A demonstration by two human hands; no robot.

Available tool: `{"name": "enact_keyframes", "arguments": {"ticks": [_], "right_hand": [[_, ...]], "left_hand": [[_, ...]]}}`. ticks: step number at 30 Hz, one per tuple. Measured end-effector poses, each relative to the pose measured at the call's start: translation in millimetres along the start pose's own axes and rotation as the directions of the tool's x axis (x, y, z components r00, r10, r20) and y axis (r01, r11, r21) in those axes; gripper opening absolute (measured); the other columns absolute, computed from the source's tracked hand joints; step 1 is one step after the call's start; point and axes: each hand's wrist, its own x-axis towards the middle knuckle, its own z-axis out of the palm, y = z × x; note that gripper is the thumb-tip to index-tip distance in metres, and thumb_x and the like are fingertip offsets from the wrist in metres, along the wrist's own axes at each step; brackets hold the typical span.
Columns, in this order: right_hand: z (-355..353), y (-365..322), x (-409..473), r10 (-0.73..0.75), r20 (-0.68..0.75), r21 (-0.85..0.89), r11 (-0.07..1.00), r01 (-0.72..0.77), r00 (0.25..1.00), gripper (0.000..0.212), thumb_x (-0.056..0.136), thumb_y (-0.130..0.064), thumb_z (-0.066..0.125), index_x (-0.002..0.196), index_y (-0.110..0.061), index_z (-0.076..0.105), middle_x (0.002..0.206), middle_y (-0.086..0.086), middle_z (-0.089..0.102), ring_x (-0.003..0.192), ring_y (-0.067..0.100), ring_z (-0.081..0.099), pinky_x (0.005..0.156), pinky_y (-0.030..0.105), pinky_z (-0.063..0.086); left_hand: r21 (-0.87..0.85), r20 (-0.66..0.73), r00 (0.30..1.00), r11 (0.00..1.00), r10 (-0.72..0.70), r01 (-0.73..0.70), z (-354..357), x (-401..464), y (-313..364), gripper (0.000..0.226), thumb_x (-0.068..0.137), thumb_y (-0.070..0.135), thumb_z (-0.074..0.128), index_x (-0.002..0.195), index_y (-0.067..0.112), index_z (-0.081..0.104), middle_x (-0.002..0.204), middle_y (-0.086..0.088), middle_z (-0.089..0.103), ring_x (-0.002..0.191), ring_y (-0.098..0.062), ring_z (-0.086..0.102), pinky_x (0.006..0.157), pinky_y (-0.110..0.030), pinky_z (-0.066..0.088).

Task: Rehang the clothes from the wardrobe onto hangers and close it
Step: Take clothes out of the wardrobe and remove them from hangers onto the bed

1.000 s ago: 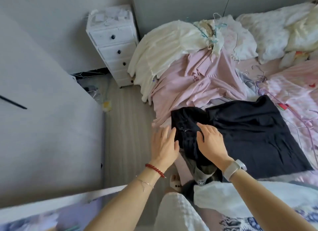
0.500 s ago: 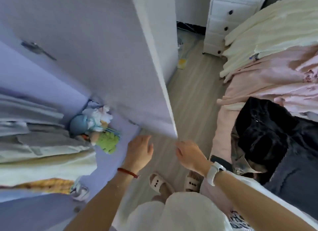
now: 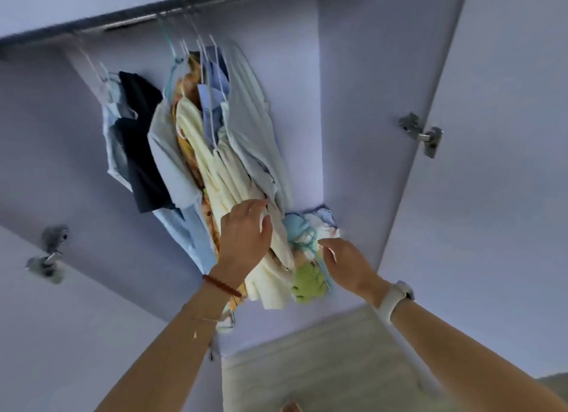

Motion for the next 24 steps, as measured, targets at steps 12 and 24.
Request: {"name": "enact_keyframes", "arguments": {"ticks": [12, 24], "right_hand": [[-22.8, -157.4, 182.4, -0.052, -0.107, 0.204, 0.976, 0.073, 0.993, 0.031, 0.096, -0.009, 0.035, 0.119, -0.003, 0.056, 0.119, 0.012, 0.061, 0.109, 0.026, 0.054, 0.080, 0.014, 0.034], [-18.1, -193.5, 270.9, -0.129, 0.006, 0.052, 0.990, 0.128, 0.992, 0.061, 0.090, -0.023, 0.054, 0.141, -0.008, 0.026, 0.132, 0.018, 0.041, 0.119, 0.030, 0.046, 0.096, 0.029, 0.037]], "left_hand": [[0.185, -0.218, 0.975, 0.983, 0.046, -0.005, -71.9, 132.6, -87.7, 0.028, 0.087, 0.016, 0.053, 0.112, 0.010, 0.062, 0.110, -0.009, 0.062, 0.107, -0.029, 0.054, 0.085, -0.039, 0.035], [0.409, -0.165, 0.985, 0.912, 0.057, 0.016, -46.5, 147.5, -115.9, 0.039, 0.084, 0.032, 0.056, 0.120, 0.019, 0.062, 0.116, -0.007, 0.063, 0.115, -0.028, 0.056, 0.095, -0.058, 0.036]]}}
